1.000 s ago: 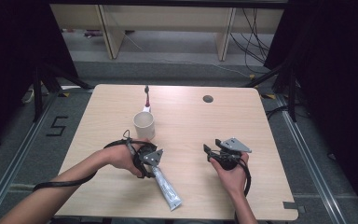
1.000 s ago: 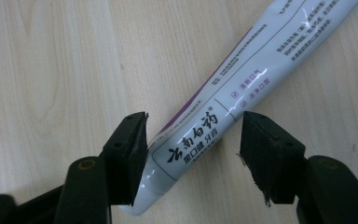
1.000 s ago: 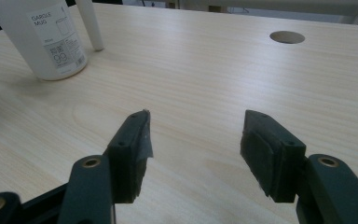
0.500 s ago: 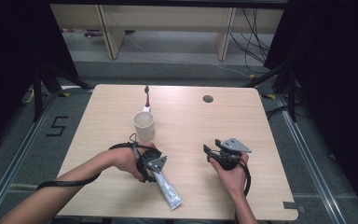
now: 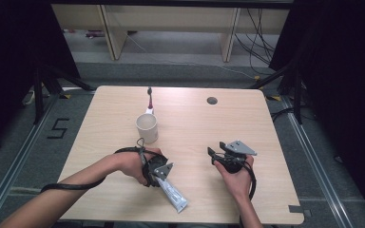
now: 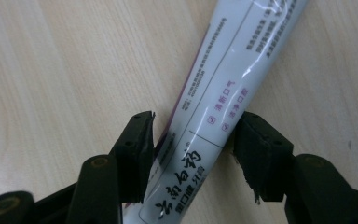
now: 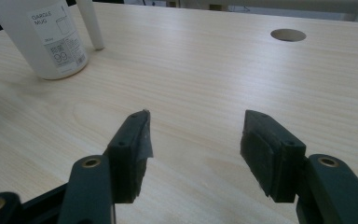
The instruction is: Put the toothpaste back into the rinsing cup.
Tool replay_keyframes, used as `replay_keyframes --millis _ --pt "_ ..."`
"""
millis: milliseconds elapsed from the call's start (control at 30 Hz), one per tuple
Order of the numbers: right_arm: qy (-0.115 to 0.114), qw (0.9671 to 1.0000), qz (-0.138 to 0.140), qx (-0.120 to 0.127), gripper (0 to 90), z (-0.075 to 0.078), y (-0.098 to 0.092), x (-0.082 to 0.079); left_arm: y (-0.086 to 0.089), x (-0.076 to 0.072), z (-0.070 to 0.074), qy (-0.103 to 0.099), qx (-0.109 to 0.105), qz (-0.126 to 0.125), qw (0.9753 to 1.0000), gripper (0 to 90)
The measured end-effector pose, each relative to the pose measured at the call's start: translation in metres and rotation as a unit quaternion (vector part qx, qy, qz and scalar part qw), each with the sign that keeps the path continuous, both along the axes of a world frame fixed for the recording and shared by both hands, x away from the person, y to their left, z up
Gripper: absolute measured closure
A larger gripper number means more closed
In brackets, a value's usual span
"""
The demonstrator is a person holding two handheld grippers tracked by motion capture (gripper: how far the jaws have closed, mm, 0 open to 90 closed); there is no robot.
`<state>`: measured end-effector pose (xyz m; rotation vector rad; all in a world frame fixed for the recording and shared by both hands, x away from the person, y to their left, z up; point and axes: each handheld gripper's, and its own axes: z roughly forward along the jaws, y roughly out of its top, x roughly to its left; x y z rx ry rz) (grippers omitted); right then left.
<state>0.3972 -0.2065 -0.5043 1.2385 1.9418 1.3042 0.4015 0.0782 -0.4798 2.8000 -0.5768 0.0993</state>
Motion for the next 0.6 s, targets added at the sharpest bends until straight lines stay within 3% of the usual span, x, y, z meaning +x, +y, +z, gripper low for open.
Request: replay_keyframes --millis 167,367,600 --pt "0.010 0.9999 0.003 0.008 42.9 0.0000 0.0005 -0.0006 0.0006 -0.0010 0.0000 0.007 0.008 0.006 0.9999 51.9" --pt "0.009 0.9999 0.002 0.008 42.9 0.0002 0.0007 -0.0004 0.0015 -0.0044 0.0004 0.035 0.031 0.034 0.9983 57.4" --pt "0.009 0.9999 0.000 0.005 42.9 -0.0001 0.0008 -0.0006 0.0009 -0.0051 0.0003 0.044 0.033 0.050 0.9972 59.2"
